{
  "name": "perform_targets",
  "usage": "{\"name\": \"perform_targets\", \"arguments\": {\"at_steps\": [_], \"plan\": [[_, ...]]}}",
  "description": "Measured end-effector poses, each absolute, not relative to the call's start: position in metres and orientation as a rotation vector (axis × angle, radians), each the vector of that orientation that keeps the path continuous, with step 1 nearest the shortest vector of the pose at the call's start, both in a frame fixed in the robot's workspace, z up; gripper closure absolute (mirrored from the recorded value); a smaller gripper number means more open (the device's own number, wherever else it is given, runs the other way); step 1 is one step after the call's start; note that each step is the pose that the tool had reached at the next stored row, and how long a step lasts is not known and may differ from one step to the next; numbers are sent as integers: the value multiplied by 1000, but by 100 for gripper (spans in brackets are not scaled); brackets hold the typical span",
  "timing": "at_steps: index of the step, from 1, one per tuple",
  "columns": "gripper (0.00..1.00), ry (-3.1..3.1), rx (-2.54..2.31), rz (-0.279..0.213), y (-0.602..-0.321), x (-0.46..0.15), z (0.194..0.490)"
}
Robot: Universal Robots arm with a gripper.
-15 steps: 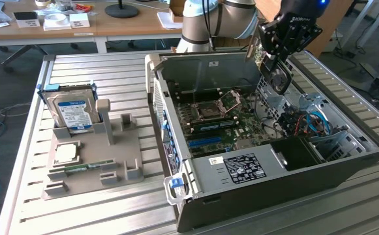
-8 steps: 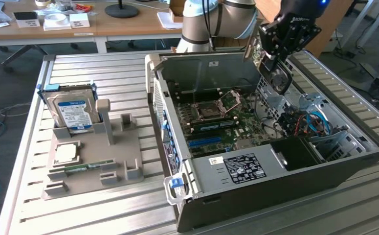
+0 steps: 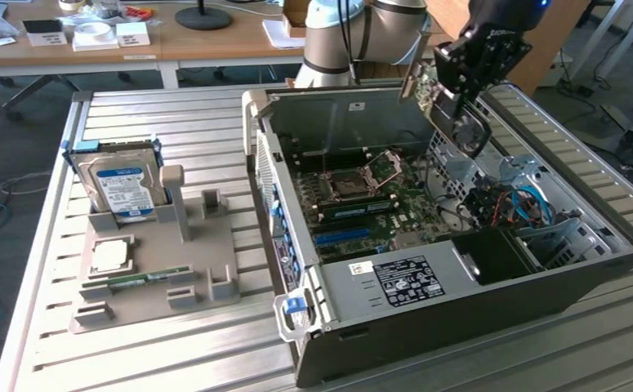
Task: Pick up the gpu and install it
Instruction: 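Insert the gpu into the slot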
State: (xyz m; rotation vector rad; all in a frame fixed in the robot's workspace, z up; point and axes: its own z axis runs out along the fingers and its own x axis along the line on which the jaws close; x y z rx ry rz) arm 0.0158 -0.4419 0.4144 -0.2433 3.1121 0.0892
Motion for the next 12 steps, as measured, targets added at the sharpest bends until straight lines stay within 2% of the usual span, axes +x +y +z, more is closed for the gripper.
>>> {"name": "perform_targets", "arguments": {"at_steps": [12], "plan": [[73, 3073, -582, 92, -442, 16, 414]]}}
